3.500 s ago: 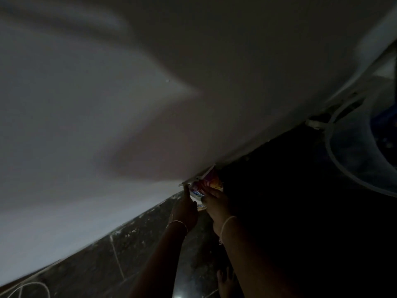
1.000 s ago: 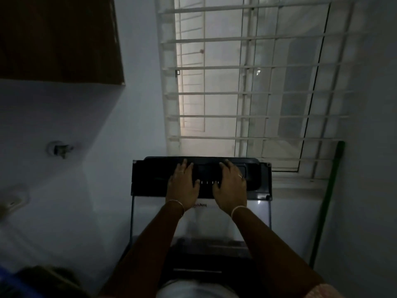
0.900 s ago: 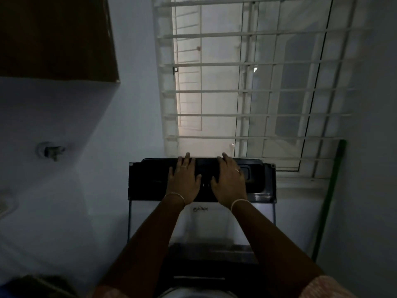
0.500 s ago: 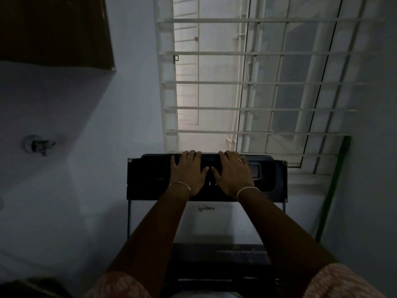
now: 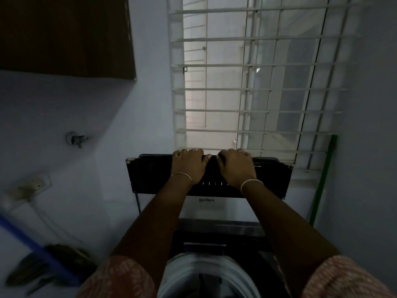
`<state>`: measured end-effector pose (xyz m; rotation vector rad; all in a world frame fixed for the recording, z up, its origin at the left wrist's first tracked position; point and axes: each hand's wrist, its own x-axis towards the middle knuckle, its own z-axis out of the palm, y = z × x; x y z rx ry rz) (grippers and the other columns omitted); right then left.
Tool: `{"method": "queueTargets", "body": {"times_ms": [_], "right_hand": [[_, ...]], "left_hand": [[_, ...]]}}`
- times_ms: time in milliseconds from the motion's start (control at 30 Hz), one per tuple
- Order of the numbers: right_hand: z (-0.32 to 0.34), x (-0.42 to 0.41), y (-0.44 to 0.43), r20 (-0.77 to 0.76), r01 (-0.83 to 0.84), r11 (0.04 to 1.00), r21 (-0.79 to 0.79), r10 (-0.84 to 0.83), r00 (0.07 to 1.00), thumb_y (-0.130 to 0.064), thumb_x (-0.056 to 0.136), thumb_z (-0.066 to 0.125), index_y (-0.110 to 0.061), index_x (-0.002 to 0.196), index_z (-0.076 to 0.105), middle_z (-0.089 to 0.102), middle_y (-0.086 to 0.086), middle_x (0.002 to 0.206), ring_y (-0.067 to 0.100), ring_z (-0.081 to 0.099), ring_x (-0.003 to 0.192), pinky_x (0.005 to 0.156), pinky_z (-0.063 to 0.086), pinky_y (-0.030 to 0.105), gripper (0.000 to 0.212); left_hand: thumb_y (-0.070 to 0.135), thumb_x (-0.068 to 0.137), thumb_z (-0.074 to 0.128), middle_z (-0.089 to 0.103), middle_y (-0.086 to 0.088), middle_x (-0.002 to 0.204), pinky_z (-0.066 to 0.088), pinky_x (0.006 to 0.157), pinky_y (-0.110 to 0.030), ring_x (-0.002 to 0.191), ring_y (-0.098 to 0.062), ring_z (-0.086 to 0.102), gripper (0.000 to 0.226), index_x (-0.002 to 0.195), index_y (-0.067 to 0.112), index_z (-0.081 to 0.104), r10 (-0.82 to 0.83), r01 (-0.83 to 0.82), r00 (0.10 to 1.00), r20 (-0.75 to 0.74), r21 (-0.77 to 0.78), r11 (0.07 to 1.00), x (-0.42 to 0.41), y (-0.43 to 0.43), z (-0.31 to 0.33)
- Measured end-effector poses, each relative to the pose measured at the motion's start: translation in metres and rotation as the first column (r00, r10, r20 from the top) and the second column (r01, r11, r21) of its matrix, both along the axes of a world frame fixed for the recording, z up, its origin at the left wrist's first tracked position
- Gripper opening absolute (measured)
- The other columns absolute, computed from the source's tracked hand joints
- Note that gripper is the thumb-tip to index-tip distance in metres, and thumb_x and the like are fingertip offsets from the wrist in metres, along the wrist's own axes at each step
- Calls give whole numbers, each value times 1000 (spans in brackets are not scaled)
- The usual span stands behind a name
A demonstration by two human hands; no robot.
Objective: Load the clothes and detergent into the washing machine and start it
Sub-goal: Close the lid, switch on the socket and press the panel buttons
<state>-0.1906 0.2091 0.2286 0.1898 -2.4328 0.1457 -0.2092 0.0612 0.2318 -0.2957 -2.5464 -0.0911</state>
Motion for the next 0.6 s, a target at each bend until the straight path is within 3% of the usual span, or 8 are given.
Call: {"method": "queueTargets", "body": {"times_ms": [100, 200, 367, 500, 600], "right_hand": [[-3, 41, 0, 45, -65, 997, 48, 63, 997, -39, 99, 33, -18, 102, 61, 68, 7, 97, 29, 60, 95, 85, 39, 36, 35], [-6, 84, 1, 124, -133, 986, 101, 121, 985, -44, 98, 32, -17, 105, 59, 69, 9, 98, 31, 62, 92, 77, 41, 35, 39], [-26, 144, 3, 267, -196, 965, 176, 145, 953, -54, 97, 28, -17, 108, 58, 68, 12, 102, 33, 62, 94, 69, 38, 34, 49], [-49, 182, 3, 520, -240, 963, 121, 145, 842, -66, 92, 26, -20, 116, 57, 65, 13, 111, 31, 60, 100, 78, 42, 35, 60], [-69, 206, 3, 652, -264, 964, 45, 171, 739, -72, 87, 31, -25, 130, 51, 60, 10, 127, 29, 57, 113, 90, 42, 36, 66]], "left_hand": [[56, 98, 22, 67, -8, 106, 38, 89, -39, 101, -28, 59, 54, 105, 18, 60, -31, 37, 996, 82, -68, 997, 37, -11, 4], [59, 96, 22, 66, -8, 106, 42, 81, -35, 97, -26, 60, 56, 106, 19, 60, -88, 112, 961, 261, -78, 991, 76, -24, 3], [57, 97, 23, 61, -10, 118, 42, 84, -34, 105, -25, 56, 55, 118, 18, 57, -114, 196, 858, 500, -115, 974, 135, -35, -11], [63, 93, 25, 58, -9, 128, 43, 93, -33, 112, -25, 55, 61, 127, 20, 51, -148, 253, 769, 622, -83, 964, 172, -51, -45], [70, 89, 26, 58, -9, 129, 45, 96, -35, 114, -25, 56, 66, 130, 23, 48, -154, 293, 794, 587, -149, 944, 192, -64, -77]]}}
